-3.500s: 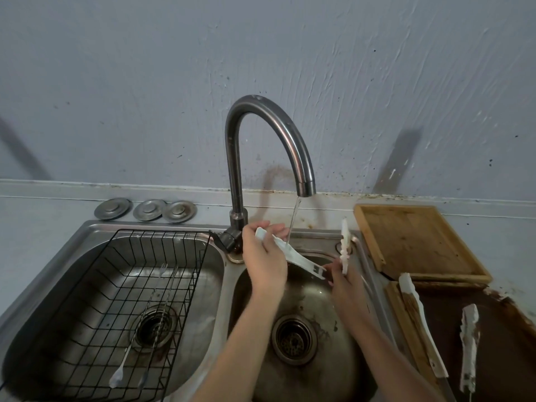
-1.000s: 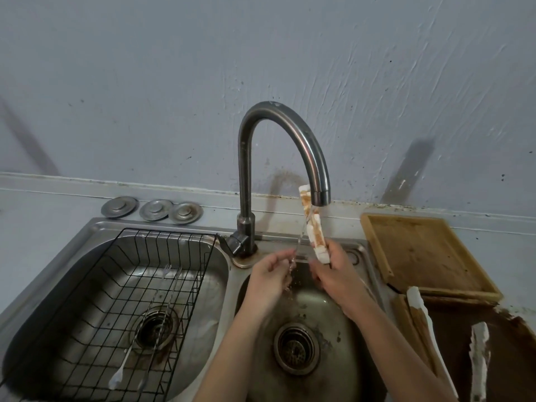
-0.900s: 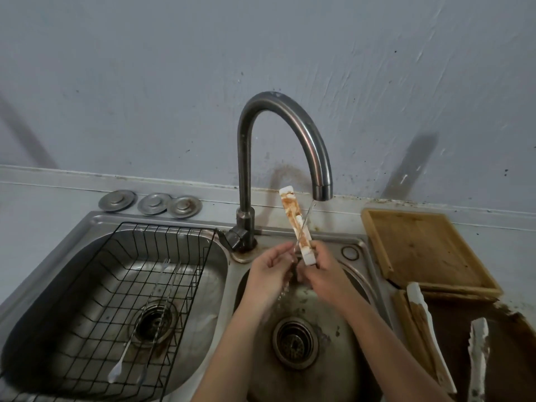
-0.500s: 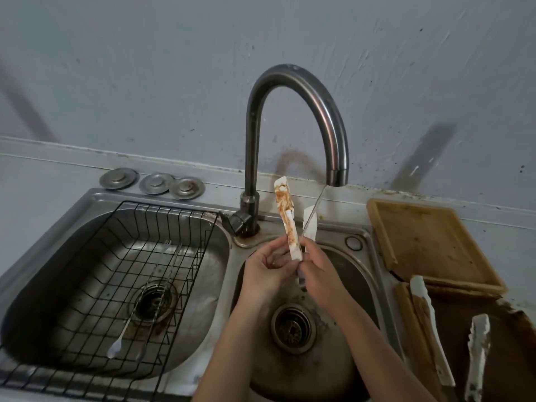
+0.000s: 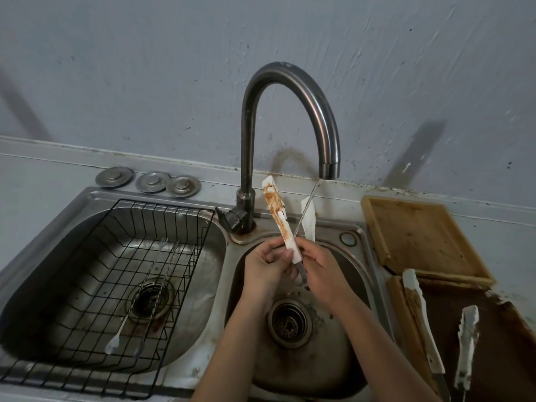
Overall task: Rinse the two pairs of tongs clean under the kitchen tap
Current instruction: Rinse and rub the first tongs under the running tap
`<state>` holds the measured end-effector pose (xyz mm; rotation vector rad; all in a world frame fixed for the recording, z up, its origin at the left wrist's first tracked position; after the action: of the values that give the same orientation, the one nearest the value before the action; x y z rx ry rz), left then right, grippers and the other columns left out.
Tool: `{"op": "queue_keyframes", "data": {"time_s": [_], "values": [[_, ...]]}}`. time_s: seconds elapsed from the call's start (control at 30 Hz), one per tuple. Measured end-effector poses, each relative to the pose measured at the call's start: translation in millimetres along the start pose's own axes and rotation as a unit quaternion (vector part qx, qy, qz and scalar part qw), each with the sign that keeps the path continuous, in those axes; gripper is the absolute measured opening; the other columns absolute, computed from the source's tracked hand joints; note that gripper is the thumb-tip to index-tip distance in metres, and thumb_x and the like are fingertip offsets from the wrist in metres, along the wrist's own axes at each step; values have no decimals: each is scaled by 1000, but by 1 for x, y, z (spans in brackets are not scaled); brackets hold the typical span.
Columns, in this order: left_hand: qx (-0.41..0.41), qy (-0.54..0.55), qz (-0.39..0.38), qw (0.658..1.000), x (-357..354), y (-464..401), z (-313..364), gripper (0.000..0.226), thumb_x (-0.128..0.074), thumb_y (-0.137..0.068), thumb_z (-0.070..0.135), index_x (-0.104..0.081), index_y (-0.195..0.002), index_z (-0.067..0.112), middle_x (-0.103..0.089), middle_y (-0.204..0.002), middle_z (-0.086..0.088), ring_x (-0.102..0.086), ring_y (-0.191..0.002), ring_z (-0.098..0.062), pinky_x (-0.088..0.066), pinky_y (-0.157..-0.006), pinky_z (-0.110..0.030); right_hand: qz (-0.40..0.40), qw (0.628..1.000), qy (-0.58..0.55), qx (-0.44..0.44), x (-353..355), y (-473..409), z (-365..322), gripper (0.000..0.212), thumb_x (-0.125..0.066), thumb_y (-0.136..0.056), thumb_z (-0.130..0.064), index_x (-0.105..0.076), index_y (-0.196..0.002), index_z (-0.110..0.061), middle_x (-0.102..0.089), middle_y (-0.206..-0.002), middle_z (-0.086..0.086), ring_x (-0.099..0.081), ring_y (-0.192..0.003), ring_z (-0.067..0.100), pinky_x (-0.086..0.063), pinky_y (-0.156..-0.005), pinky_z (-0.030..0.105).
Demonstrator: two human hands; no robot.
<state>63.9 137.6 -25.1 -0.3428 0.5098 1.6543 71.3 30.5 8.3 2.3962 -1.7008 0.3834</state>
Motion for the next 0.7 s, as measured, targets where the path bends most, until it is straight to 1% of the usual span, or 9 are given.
{"op": "queue_keyframes", "data": {"time_s": [0.17, 0.27, 0.3, 0.37, 0.43, 0.5, 0.57, 0.63, 0.7], "values": [[51, 19, 32, 998, 2, -1, -4, 32, -54, -83, -14, -61, -98, 13, -74, -67, -2, -63, -48, -13, -51, -46, -26, 1, 999, 47, 25, 3, 3, -4, 33, -38, -97, -11, -62, -109, -30, -66, -62, -7, -61, -57, 6, -42, -50, 11], [90, 73, 47, 992, 0, -6, -6, 31, -53, -85, -11, -59, -100, 15, -76, -74, 0, -68, -72, -19, -53, -76, -45, 18, 997, 69, 32, 6, 1, -7, 29, -43, -96, -12, -63, -111, -27, -67, -62, -5, -65, -54, 8, -45, -51, 11], [91, 79, 44, 992, -1, -7, -5, 30, -54, -85, -10, -59, -102, 15, -76, -76, -1, -68, -75, -21, -53, -78, -47, 36, 997, 64, 20, 8, -1, -7, 26, -45, -95, -13, -63, -111, -22, -66, -59, -6, -64, -50, 7, -44, -48, 11], [83, 69, 33, 994, -7, -8, -1, 28, -56, -84, -9, -60, -102, 13, -76, -75, -1, -69, -67, -16, -59, -62, -35, 83, 995, 61, -10, 11, -5, -5, 19, -48, -94, -18, -65, -104, -17, -62, -52, -7, -56, -41, 2, -41, -42, 11], [80, 37, 21, 996, -14, -6, 1, 25, -61, -82, -6, -63, -102, 10, -74, -69, -1, -66, -57, -11, -53, -51, -23, 129, 988, 84, -22, 14, -8, -5, 16, -50, -93, -25, -65, -88, -20, -59, -51, -7, -51, -39, -1, -38, -40, 13], [82, 10, 10, 997, -20, -2, 0, 22, -62, -83, -1, -67, -101, 10, -72, -67, -1, -62, -55, -10, -50, -52, -21, 170, 978, 121, -16, 17, -9, -6, 25, -51, -93, -30, -58, -69, -28, -55, -51, -8, -49, -40, -3, -36, -42, 14], [88, 6, 13, 996, -21, 2, -2, 18, -59, -86, 3, -71, -96, 13, -71, -73, -5, -60, -62, -14, -49, -62, -27, 190, 971, 141, -14, 19, -8, -5, 33, -47, -94, -29, -50, -61, -31, -51, -50, -8, -48, -40, -2, -33, -40, 13], [92, 10, 23, 995, -20, 4, -2, 17, -57, -90, 8, -73, -91, 13, -68, -79, -12, -57, -67, -19, -45, -70, -33, 180, 969, 168, -20, 17, -6, -3, 33, -44, -96, -25, -50, -64, -28, -51, -52, -8, -49, -44, -1, -33, -42, 13], [84, -1, 35, 996, -18, 5, 0, 15, -57, -90, 10, -72, -91, 11, -66, -79, -13, -55, -65, -18, -45, -67, -31, 153, 971, 185, -23, 15, -4, -1, 28, -42, -96, -23, -55, -71, -21, -55, -57, -7, -50, -51, 2, -35, -49, 18]]}}
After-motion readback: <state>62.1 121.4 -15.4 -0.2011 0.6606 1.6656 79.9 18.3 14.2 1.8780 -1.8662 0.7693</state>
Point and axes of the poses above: each hand's wrist, its own y-axis away from the middle knuckle, its own x-axis out of the back of the hand, z = x × y, the point moved 3 cm from there along -y, towards the middle knuckle
